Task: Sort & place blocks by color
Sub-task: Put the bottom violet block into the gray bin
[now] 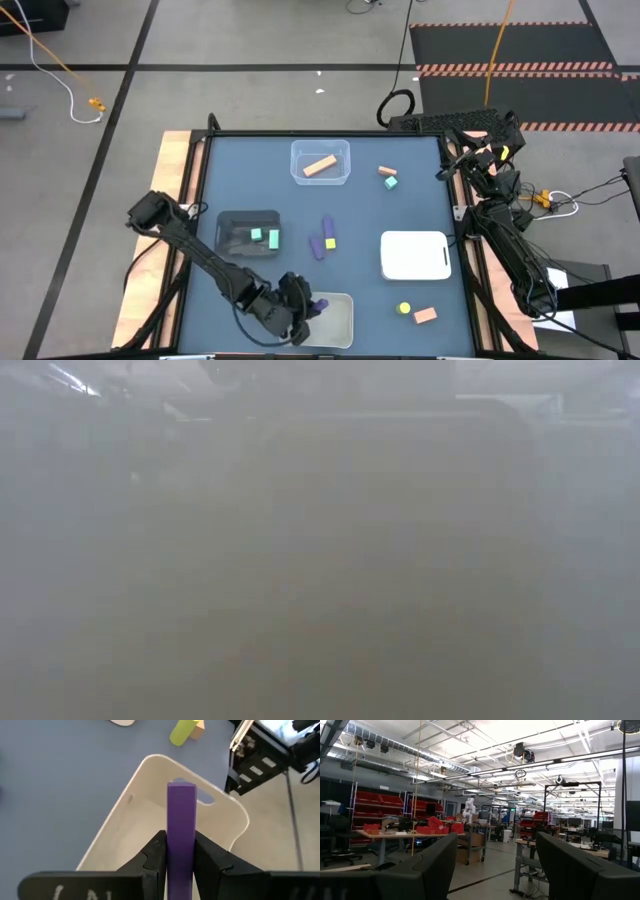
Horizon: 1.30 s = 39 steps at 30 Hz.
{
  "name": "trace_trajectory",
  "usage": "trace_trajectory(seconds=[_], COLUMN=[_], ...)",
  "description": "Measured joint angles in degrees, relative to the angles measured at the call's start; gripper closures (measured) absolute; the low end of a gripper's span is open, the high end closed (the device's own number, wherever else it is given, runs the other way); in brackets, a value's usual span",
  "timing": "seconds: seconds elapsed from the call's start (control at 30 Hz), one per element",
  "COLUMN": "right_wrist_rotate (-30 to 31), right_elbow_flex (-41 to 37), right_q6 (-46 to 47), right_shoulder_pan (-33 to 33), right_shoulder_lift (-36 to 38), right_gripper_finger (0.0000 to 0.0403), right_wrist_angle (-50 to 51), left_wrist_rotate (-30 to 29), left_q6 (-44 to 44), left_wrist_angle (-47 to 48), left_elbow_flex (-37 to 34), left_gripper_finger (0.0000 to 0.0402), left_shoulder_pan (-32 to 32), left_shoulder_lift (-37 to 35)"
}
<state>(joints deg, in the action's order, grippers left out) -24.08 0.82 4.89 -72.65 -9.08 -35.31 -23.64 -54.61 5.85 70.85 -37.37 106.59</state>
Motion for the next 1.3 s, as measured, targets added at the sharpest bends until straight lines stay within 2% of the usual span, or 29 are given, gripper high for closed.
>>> trace_trajectory(seconds=[0.37, 0.8, 1.17, 1.3], right_wrist_rotate=[0.00, 0.00, 0.00, 0.00], right_elbow_flex=[-0.01, -0.01, -0.01, -0.02], right_q6=[0.00, 0.00, 0.01, 0.00], right_shoulder_pan=[-0.01, -0.01, -0.01, -0.02], right_shoulder_lift=[-0.01, 0.00, -0.01, 0.00], right_gripper_finger=[0.0140, 0.0140, 0.0140, 0.0140], right_wrist_angle=[0.00, 0.01, 0.02, 0.00], left_wrist_rotate=[-0.39, -0.54, -0.54, -2.81], left_q6=[-1.44, -0.59, -0.81, -5.36], left_wrist_angle=[1.87, -1.57, -4.26, -3.75], left_elbow_flex=[0.00, 0.00, 0.01, 0.02], left_gripper_finger=[0.0322, 0.0205, 0.0144, 0.0123], left_shoulder_pan=[-0.25, -0.24, -0.28, -0.27], left_shoulder_lift=[0.09, 0.09, 0.09, 0.09])
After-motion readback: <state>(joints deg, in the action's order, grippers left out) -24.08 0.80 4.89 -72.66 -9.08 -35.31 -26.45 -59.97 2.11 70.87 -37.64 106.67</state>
